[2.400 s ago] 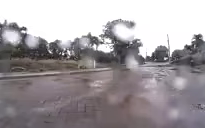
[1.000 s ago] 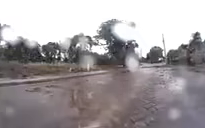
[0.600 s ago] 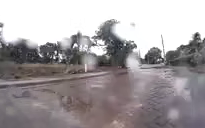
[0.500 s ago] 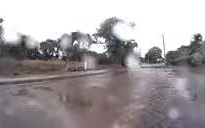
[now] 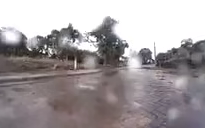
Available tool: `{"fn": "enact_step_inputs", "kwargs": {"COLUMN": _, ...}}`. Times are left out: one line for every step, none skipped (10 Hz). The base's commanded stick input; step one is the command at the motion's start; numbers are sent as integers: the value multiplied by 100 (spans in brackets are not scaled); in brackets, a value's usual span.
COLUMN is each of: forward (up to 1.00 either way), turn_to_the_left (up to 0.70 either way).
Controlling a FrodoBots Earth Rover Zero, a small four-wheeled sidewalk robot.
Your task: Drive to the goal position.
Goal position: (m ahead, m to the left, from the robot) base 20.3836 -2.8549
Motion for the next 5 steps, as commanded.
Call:
{"fn": "enact_step_inputs", "kwargs": {"forward": 85, "turn_to_the_left": -27}}
{"fn": "enact_step_inputs", "kwargs": {"forward": 85, "turn_to_the_left": -27}}
{"fn": "enact_step_inputs", "kwargs": {"forward": 85, "turn_to_the_left": -27}}
{"fn": "enact_step_inputs", "kwargs": {"forward": 85, "turn_to_the_left": -27}}
{"fn": "enact_step_inputs", "kwargs": {"forward": 85, "turn_to_the_left": -27}}
